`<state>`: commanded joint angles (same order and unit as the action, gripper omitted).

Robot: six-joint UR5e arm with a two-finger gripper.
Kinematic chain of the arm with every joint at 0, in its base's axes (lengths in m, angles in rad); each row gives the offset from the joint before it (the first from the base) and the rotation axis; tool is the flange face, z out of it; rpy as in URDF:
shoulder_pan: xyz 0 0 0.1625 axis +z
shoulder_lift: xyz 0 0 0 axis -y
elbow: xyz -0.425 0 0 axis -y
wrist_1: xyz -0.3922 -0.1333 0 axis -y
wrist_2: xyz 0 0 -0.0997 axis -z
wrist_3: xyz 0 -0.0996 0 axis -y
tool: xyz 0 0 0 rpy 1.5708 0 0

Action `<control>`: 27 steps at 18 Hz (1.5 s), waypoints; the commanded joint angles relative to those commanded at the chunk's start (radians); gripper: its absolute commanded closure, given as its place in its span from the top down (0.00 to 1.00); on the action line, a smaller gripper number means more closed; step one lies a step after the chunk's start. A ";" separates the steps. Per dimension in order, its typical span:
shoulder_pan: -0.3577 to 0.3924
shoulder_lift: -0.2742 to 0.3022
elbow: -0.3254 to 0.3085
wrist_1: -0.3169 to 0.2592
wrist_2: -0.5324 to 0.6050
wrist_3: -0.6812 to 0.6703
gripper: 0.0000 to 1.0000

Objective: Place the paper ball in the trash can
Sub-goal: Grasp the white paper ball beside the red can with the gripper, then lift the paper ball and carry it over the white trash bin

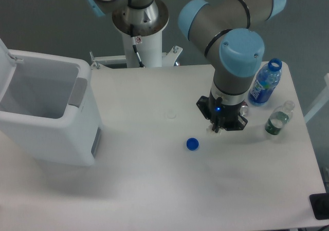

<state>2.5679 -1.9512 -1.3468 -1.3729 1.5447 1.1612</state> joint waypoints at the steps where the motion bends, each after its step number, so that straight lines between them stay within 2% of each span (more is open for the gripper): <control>1: 0.002 0.002 0.000 0.000 -0.003 -0.002 0.00; 8: -0.002 0.023 0.000 -0.003 -0.003 -0.012 0.00; 12: -0.014 0.072 -0.012 -0.023 -0.047 -0.028 0.00; 14: -0.015 0.116 -0.038 -0.025 -0.125 -0.034 0.00; 16: -0.031 0.172 -0.080 -0.021 -0.152 -0.038 0.00; 20: -0.084 0.236 -0.092 -0.021 -0.215 -0.136 0.00; 27: -0.155 0.348 -0.132 -0.012 -0.379 -0.230 0.00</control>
<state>2.4130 -1.6032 -1.4787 -1.3852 1.1659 0.9312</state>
